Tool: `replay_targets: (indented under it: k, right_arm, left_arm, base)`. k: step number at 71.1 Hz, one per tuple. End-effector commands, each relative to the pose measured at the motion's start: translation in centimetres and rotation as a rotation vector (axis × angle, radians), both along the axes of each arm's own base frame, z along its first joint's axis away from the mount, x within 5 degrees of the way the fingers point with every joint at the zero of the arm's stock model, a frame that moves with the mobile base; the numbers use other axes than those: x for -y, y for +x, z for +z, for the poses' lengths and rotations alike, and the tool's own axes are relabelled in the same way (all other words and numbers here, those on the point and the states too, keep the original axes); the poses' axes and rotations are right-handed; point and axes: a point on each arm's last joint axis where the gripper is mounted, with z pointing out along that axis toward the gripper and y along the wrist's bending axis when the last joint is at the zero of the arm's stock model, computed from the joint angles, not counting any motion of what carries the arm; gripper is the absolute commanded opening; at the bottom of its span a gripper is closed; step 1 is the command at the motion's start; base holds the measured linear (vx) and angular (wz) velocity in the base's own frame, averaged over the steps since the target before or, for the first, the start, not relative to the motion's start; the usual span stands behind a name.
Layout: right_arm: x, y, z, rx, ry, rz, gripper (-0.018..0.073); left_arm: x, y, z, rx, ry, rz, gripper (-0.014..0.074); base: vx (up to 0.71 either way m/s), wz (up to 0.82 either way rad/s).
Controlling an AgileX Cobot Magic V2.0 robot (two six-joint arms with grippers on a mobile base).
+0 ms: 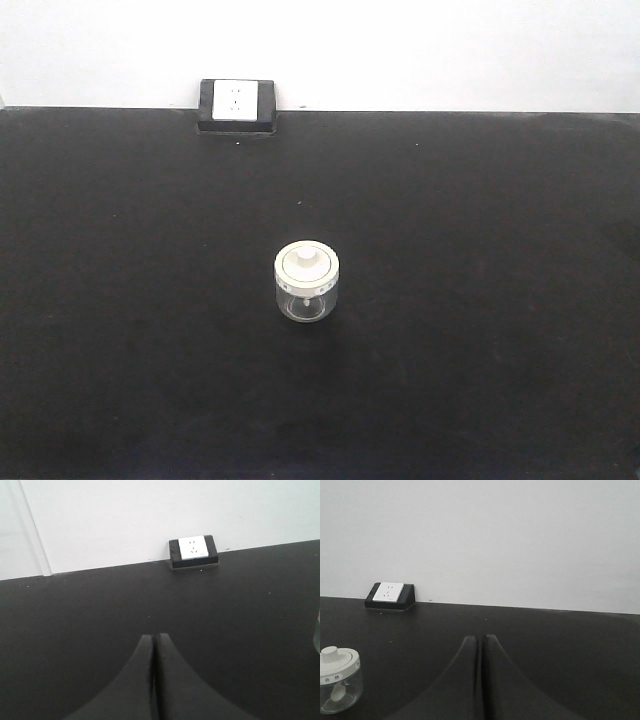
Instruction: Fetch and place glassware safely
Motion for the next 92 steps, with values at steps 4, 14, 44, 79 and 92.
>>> replay_targets:
  k: [4, 14, 44, 79, 92]
  right_arm:
    - [-0.3, 0.0, 1.1, 0.050, -0.008, 0.026, -0.0006]
    - [-0.3, 0.0, 1.1, 0.050, -0.008, 0.026, -0.0006]
    - [-0.3, 0.0, 1.1, 0.050, -0.008, 0.026, -0.0006]
    - [-0.3, 0.0, 1.1, 0.050, -0.008, 0.026, -0.0006]
    - [-0.3, 0.0, 1.1, 0.049, -0.008, 0.026, -0.0006]
  left_arm:
    - [0.1, 0.1, 1.5, 0.088, -0.013, -0.007, -0.0007]
    - [0.1, 0.1, 1.5, 0.088, -0.013, -0.007, -0.0007]
    - [0.1, 0.1, 1.5, 0.088, -0.013, -0.007, -0.0007]
    - [0.1, -3.4, -3.2, 0.071, -0.124, -0.012, -0.0007]
    - [0.1, -3.2, -7.5, 0.028, -0.123, -0.008, -0.0007]
  base:
    - [0.00, 0.00]
    - [0.00, 0.00]
    - [0.00, 0.00]
    - [0.00, 0.00]
    - [0.00, 0.00]
